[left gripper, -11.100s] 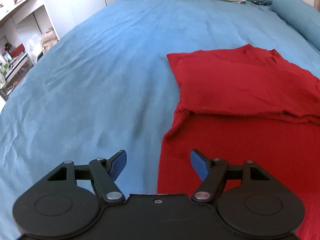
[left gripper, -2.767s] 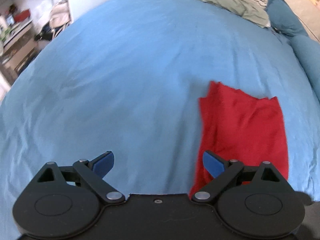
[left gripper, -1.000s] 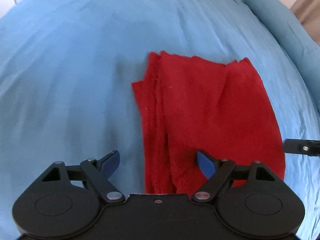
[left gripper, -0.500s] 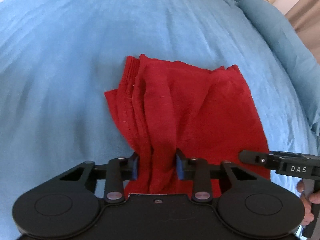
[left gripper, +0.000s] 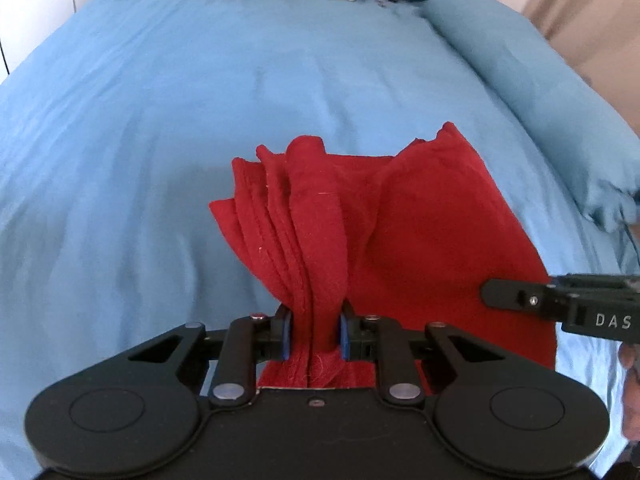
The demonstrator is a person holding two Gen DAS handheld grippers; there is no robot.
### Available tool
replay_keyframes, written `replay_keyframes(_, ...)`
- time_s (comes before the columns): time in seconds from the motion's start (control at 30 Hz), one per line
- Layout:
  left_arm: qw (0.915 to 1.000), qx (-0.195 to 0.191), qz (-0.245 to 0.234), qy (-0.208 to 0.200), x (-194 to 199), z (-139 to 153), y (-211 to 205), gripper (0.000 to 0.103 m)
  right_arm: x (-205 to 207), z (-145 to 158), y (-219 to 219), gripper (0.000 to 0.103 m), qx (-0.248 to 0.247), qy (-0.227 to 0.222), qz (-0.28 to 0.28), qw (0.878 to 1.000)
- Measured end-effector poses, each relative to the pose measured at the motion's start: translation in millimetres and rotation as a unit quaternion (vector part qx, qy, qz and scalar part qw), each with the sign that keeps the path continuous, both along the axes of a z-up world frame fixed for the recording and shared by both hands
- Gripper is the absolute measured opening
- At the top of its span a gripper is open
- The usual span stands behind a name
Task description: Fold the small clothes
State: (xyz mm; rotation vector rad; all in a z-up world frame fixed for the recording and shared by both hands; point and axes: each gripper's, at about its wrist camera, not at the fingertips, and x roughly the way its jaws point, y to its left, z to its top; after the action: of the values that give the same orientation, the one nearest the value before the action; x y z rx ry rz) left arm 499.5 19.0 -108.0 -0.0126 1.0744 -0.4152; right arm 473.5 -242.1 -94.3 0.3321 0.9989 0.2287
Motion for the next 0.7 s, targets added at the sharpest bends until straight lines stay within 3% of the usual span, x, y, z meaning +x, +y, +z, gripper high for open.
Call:
replay_keyframes(0.17, 1.0, -0.002, 0.002, 0.006, -51, -20, -37, 0.024, -54, -5, -26, 0.037, -0.019, 0.012, 0.007, 1.0)
replay_keyframes(0.27, 0.9999, 0.001, 0.012, 0.01, -69, -47, -48, 0.024, -77, -40, -45, 0.038, -0.017, 0.03, 0.003, 0.999)
replay_keyframes(0.33, 0.9995, 0.022, 0.017, -0.013, -77, -61, -52, 0.025, -85, -63, -56, 0.038, -0.015, 0.032, -0.004, 0.999)
replay_keyframes(0.43, 0.999, 0.02, 0.019, -0.035, -81, -73, -47, 0.039, -96, -88, -73, 0.044, 0.016, 0.012, -0.017, 1.0)
replay_keyframes(0.5, 0.9983, 0.018, 0.023, -0.05, -84, -78, -42, 0.058, -100, -98, -82, 0.062, 0.023, -0.003, -0.025, 0.999)
replay_keyframes(0.57, 0.9968, 0.025, 0.033, -0.069, -91, -80, -37, 0.075, -104, -104, -88, 0.071, 0.035, -0.021, -0.025, 0.999)
replay_keyframes(0.7, 0.9936, 0.019, 0.052, -0.099, -102, -77, -21, 0.077, -113, -102, -94, 0.08, 0.036, -0.051, -0.024, 0.998)
